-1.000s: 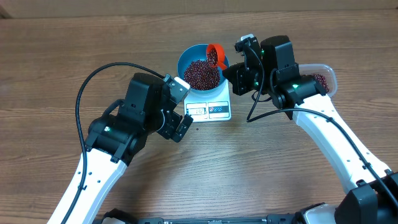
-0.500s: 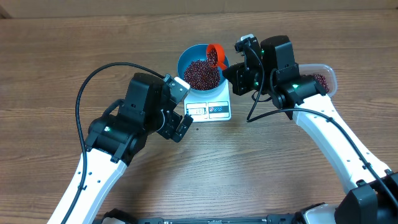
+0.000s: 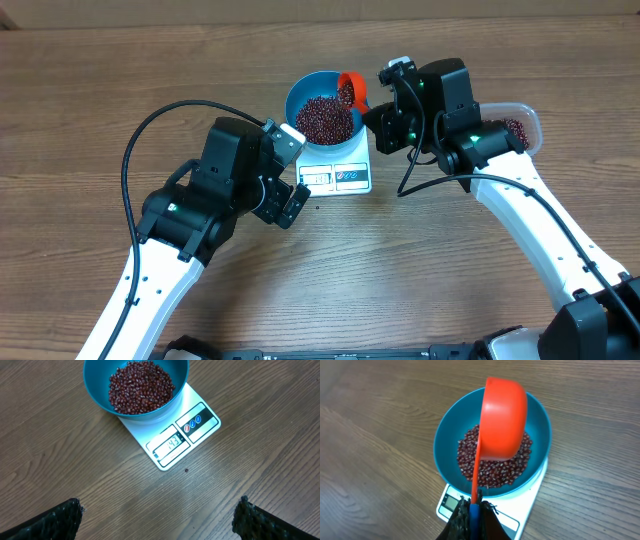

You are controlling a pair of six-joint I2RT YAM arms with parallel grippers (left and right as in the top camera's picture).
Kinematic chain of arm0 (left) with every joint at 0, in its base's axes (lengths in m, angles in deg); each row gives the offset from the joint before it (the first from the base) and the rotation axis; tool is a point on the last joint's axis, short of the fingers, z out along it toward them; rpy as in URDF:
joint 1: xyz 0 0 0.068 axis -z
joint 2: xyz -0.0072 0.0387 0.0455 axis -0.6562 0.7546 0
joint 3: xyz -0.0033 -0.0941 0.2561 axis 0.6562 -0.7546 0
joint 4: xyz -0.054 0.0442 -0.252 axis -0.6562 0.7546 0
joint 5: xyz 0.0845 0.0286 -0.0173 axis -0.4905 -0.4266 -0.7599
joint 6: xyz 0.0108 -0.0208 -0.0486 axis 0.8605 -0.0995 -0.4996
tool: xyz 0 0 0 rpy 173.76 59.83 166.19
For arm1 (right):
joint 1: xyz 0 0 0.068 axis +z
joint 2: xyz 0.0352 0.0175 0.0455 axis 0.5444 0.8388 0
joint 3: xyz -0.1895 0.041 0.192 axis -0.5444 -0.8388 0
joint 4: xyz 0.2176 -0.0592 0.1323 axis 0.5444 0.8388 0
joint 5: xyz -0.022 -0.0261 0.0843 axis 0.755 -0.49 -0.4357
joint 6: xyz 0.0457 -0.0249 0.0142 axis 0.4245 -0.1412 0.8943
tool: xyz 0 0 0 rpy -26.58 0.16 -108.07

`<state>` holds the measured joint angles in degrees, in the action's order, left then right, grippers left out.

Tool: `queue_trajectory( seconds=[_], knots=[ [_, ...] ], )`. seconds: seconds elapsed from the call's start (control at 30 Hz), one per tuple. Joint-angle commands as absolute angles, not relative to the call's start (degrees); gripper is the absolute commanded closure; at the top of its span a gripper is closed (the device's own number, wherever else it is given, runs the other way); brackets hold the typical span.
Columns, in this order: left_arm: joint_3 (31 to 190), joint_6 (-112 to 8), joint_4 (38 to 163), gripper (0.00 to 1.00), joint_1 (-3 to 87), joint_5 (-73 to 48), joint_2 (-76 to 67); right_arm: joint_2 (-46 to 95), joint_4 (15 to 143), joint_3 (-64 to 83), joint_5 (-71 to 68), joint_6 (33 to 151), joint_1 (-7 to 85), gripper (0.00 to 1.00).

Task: Scoop item into bowl and weigh 150g on scale
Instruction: 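Tilt scoop slowly with right gripper, trickling beans into bowl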

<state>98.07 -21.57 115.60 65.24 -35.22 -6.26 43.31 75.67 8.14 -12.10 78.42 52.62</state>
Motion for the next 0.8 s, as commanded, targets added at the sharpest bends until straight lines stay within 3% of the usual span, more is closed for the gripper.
queue_trajectory(
  seconds=[0.0, 0.5, 0.6, 0.77],
  knots=[
    [99.4, -20.7, 115.4, 0.0, 64.9, -34.2, -6.8, 42.4, 75.1, 9.6, -10.3, 79.7, 53.0, 0.96],
    [99.4, -20.7, 115.4, 0.0, 64.9, -34.2, -6.8, 42.4, 75.1, 9.6, -11.7, 79.6, 53.0, 0.96],
    [99.4, -20.7, 115.4, 0.0, 64.9, -34.2, -6.8, 42.4, 75.3, 9.6, -17.0, 73.4, 53.6, 0.96],
    [99.4, -20.7, 115.4, 0.0, 64.9, -34.2, -6.8, 42.4, 75.2, 9.6, -12.9, 75.1, 54.2, 0.96]
  ],
)
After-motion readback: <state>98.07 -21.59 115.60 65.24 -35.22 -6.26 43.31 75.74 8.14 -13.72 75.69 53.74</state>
